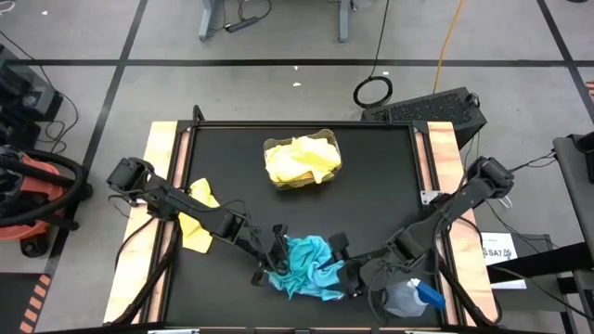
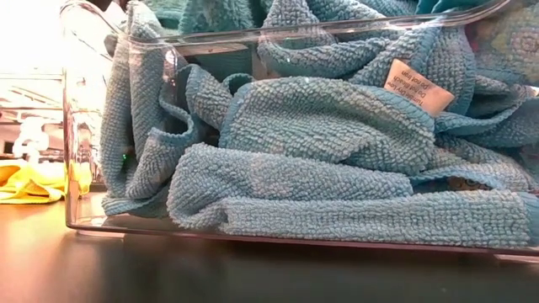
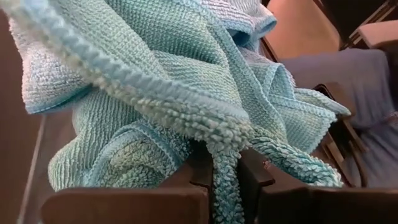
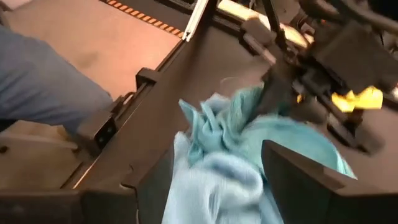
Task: Sort microfiber towel by color & place in baskets
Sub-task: Put the blue towel into the bottom transparent bin
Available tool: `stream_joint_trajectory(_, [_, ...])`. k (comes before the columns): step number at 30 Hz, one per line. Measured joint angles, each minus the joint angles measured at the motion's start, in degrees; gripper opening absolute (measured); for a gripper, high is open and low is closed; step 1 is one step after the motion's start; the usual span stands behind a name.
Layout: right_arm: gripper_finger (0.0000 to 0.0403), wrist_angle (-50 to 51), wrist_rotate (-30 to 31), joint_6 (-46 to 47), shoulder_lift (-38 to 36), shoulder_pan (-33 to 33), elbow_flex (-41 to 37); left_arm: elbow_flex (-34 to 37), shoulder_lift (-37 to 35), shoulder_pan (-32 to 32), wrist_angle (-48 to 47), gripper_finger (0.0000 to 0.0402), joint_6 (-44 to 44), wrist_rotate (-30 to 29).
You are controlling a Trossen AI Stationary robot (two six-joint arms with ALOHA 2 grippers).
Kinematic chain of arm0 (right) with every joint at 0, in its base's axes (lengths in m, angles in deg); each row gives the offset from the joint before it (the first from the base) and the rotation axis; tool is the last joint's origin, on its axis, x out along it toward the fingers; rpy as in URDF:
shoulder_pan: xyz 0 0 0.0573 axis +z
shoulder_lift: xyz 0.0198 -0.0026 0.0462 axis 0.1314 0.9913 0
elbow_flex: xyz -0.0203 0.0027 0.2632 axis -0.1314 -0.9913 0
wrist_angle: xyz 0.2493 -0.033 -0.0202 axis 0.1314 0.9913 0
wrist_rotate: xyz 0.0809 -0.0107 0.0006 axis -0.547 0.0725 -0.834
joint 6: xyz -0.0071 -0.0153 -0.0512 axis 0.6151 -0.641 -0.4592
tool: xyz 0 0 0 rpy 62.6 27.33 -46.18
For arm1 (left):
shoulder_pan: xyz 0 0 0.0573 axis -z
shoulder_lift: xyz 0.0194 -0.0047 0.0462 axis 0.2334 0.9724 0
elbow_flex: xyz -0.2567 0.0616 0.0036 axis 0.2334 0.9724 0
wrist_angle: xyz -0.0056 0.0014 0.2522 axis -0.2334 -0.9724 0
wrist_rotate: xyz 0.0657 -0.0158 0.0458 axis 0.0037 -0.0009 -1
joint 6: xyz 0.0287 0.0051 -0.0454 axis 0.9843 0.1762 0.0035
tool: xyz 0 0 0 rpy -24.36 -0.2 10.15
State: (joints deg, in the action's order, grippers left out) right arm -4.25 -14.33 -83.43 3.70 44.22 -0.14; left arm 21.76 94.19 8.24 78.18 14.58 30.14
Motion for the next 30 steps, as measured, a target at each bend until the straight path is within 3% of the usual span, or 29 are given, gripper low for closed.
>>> stream_joint_trajectory(4, [0.0235, -4.94, 0.04, -4.32, 3.29, -1.28, 0.00, 0.00, 0.17, -0.02, 1.04, 0.0058, 0.00, -1.22])
stream_joint_trajectory(9, [0.0233, -9.63, 0.07, -8.07, 7.55, -3.63, 0.00, 0.00, 0.17, -0.02, 1.49, 0.0131, 0.03, -2.52])
stream_joint_trajectory(16, [0.0194, -15.02, 0.04, -12.27, 11.63, -6.52, 0.00, 0.00, 0.17, -0.02, 1.49, 0.0213, 0.11, -2.59])
stream_joint_trajectory(27, [0.0100, -12.24, -0.57, -8.81, 15.62, -9.57, 0.03, -0.11, -1.06, 0.02, 0.82, 0.0231, 3.03, -2.63])
stream_joint_trajectory(30, [0.0073, -11.19, -3.62, -7.32, 16.70, -10.03, 0.04, -0.95, -2.71, 0.02, -0.63, 0.0231, 3.45, -3.13])
